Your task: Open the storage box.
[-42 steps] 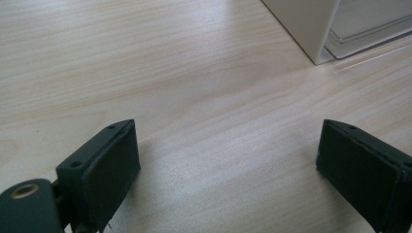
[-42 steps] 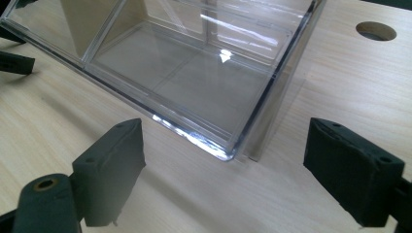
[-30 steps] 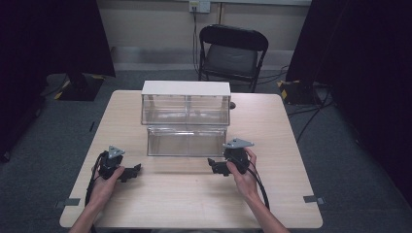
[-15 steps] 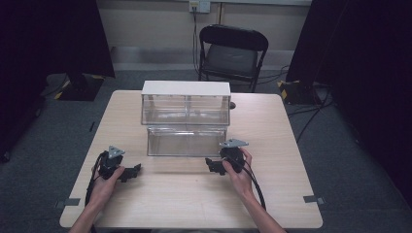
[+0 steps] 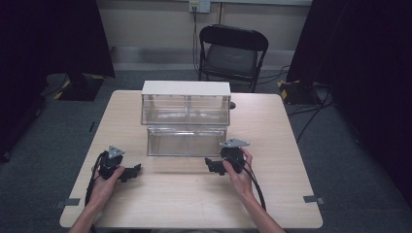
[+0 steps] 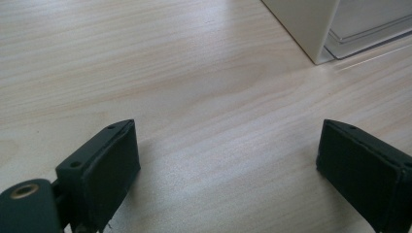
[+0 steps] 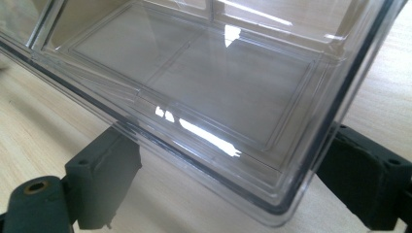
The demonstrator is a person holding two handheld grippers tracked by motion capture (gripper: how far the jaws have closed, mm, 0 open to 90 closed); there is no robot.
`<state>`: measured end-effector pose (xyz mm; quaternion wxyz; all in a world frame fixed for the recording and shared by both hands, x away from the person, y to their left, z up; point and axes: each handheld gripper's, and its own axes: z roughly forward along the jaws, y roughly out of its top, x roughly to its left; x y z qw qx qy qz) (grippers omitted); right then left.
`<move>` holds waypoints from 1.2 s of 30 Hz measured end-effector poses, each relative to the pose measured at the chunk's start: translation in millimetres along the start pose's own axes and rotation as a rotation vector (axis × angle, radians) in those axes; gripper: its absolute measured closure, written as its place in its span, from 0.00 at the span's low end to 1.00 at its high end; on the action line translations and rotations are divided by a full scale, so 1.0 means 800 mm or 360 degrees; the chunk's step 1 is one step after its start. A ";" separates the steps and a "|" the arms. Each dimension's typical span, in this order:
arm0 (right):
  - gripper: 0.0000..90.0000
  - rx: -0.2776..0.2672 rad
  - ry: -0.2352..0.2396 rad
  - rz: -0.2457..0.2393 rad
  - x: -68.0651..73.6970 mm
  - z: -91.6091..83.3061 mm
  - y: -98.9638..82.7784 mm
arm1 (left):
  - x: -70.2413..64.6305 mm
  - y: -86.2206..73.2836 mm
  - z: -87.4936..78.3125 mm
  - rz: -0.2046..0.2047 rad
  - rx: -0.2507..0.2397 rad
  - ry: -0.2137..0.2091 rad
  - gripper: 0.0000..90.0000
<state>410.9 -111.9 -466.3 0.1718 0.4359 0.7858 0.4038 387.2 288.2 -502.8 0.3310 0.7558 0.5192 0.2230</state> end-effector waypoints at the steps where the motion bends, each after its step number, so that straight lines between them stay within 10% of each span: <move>1: 0.12 0.0000 0.0000 0.0000 0.000 0.000 0.000 | 0.000 0.000 0.000 0.0000 0.0000 0.0000 0.08; 36: 0.08 -0.0064 0.0024 -0.0040 0.006 -0.016 0.005 | 0.000 0.000 0.000 0.0001 0.0001 0.0000 0.09</move>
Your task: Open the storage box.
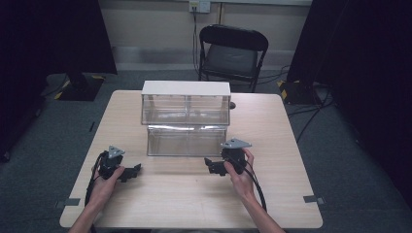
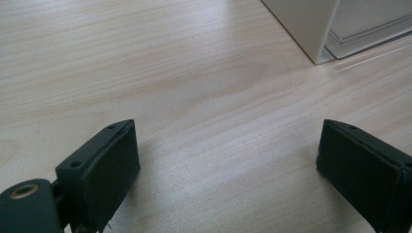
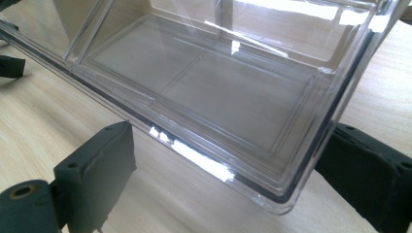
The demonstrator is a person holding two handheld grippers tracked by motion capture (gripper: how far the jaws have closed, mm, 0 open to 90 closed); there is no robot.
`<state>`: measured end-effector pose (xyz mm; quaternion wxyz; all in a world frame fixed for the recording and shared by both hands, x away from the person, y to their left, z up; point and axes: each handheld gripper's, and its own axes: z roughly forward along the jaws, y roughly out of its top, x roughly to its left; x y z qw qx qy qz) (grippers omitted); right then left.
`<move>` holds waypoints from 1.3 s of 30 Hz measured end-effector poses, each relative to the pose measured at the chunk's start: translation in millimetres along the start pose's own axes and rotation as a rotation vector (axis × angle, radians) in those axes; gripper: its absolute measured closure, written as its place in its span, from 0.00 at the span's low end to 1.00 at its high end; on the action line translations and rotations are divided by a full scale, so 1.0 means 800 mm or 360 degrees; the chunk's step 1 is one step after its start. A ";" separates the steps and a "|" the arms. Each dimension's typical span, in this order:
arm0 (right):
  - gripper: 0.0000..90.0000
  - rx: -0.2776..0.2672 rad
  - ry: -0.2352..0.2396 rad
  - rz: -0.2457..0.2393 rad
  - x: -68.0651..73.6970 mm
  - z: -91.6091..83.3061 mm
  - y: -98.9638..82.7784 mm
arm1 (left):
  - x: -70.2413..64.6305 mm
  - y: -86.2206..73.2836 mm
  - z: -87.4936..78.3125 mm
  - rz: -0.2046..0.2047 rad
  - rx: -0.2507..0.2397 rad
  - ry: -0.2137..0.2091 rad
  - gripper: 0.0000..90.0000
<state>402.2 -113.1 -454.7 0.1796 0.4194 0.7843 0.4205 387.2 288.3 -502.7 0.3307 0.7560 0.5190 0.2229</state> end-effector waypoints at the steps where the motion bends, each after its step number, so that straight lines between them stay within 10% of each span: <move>1: 0.08 -0.0001 0.0000 0.0001 0.000 0.000 0.000 | 0.000 0.000 0.000 -0.0001 -0.0001 0.0000 0.08; 39: 0.03 -0.0079 0.0039 0.0029 0.001 -0.009 0.007 | 0.000 0.000 0.000 0.0000 0.0000 0.0000 0.09</move>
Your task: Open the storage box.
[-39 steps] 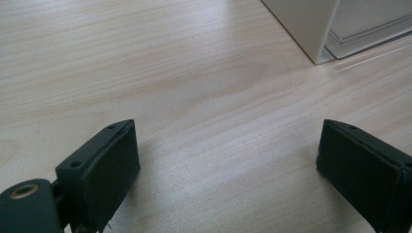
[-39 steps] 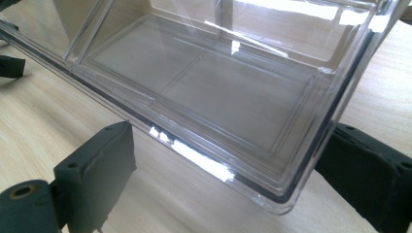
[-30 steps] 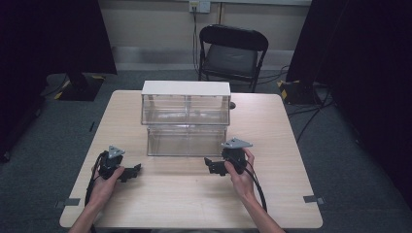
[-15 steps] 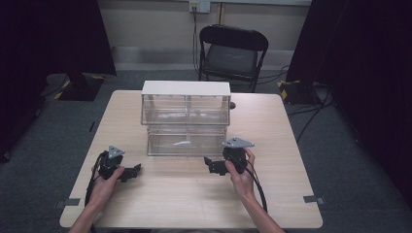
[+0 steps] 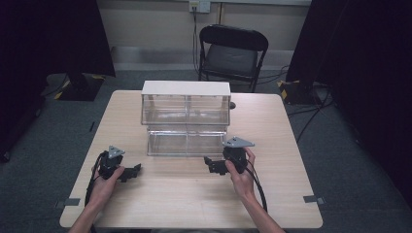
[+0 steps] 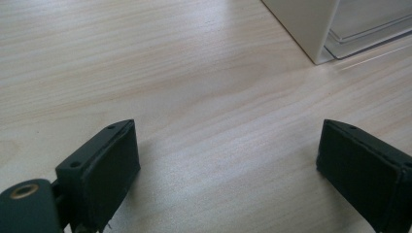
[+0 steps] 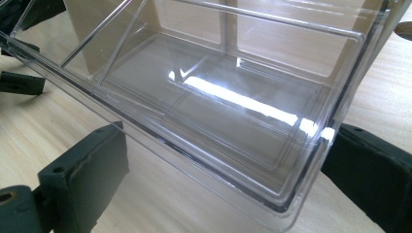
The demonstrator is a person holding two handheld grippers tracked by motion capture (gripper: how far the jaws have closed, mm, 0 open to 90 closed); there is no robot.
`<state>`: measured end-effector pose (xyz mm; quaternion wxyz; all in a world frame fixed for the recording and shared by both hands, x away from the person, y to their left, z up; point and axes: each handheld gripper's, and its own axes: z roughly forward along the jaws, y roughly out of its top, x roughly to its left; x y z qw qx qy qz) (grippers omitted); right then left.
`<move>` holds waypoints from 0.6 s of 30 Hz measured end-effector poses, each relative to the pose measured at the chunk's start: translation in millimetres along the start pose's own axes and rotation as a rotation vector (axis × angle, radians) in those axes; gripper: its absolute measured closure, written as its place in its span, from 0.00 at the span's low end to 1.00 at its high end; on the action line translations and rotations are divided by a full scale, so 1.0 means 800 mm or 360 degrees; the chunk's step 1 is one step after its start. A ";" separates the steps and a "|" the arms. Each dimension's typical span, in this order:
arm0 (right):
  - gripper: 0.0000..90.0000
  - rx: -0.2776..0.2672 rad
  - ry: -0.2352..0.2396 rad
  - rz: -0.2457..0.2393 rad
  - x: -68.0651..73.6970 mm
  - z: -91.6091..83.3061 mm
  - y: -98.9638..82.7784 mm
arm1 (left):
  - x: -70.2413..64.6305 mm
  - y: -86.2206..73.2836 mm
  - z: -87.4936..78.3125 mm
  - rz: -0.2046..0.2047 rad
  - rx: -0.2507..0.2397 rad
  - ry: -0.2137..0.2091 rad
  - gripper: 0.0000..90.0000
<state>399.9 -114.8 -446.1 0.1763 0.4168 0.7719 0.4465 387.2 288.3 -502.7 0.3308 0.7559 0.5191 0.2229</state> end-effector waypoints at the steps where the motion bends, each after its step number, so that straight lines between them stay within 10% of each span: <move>1: 0.03 -0.0002 0.0000 0.0003 0.000 0.000 0.000 | 0.000 0.000 0.000 0.0000 0.0000 0.0000 0.09; 18: 0.03 -0.0036 -0.0009 0.0016 0.001 -0.004 0.006 | 0.000 0.000 0.000 0.0000 0.0000 0.0000 0.08</move>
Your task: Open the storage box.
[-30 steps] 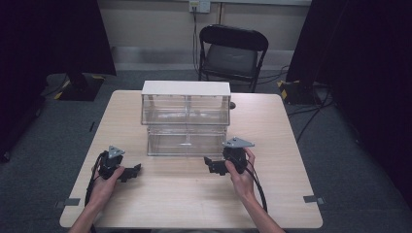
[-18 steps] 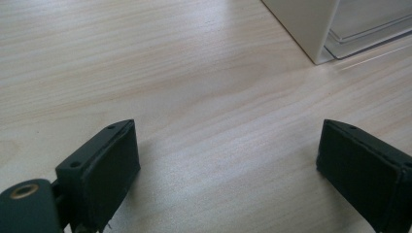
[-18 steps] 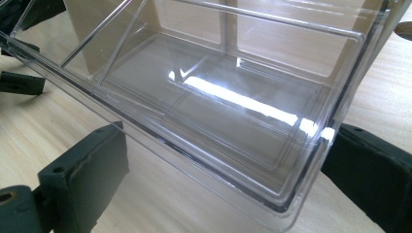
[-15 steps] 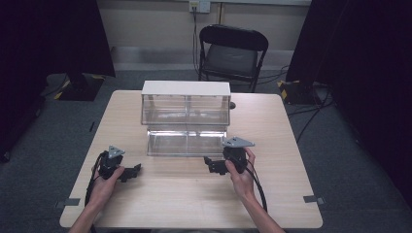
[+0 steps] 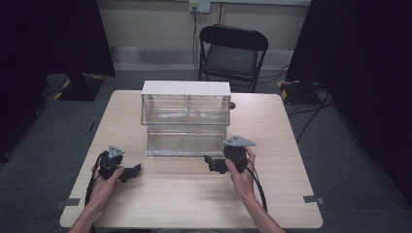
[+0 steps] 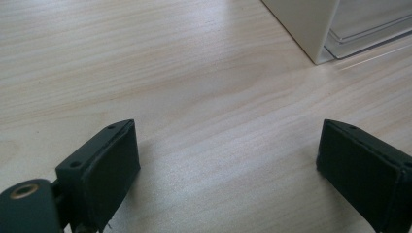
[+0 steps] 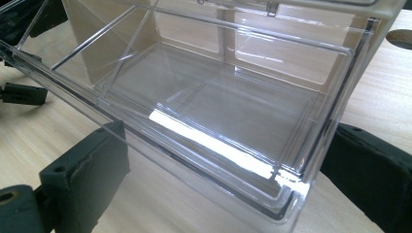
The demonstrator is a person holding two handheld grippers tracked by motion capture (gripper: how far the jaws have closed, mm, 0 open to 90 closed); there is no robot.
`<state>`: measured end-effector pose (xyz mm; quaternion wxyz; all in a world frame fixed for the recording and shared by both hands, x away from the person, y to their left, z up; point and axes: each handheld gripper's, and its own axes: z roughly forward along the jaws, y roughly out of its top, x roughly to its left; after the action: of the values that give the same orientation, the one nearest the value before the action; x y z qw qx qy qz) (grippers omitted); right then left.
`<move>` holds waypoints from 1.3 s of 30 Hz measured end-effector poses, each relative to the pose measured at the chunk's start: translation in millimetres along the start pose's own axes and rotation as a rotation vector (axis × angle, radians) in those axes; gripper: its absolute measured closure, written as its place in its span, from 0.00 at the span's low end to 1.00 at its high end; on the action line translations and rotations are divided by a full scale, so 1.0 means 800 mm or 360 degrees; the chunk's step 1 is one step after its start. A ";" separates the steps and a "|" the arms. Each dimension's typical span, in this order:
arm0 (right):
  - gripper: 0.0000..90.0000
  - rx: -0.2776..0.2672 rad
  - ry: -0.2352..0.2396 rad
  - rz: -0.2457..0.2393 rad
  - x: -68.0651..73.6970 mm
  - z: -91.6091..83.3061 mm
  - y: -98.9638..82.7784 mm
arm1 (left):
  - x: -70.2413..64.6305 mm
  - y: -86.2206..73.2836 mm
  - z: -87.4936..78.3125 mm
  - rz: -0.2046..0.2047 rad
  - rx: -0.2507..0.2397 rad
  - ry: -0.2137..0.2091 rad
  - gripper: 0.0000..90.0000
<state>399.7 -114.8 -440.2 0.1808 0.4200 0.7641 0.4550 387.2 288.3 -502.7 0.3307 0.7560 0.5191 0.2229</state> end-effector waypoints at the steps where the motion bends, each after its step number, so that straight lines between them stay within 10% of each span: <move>1: 0.03 0.0000 0.0000 -0.0006 0.000 0.000 0.000 | 0.000 0.000 0.000 0.0003 0.0000 0.0002 0.08; 39: 0.04 0.0005 -0.0056 0.0032 0.004 -0.003 0.009 | 0.000 0.000 0.000 -0.0001 -0.0001 0.0000 0.09</move>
<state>399.8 -111.7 -432.9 0.1890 0.4359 0.7572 0.4482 387.2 288.3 -502.8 0.3309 0.7559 0.5191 0.2228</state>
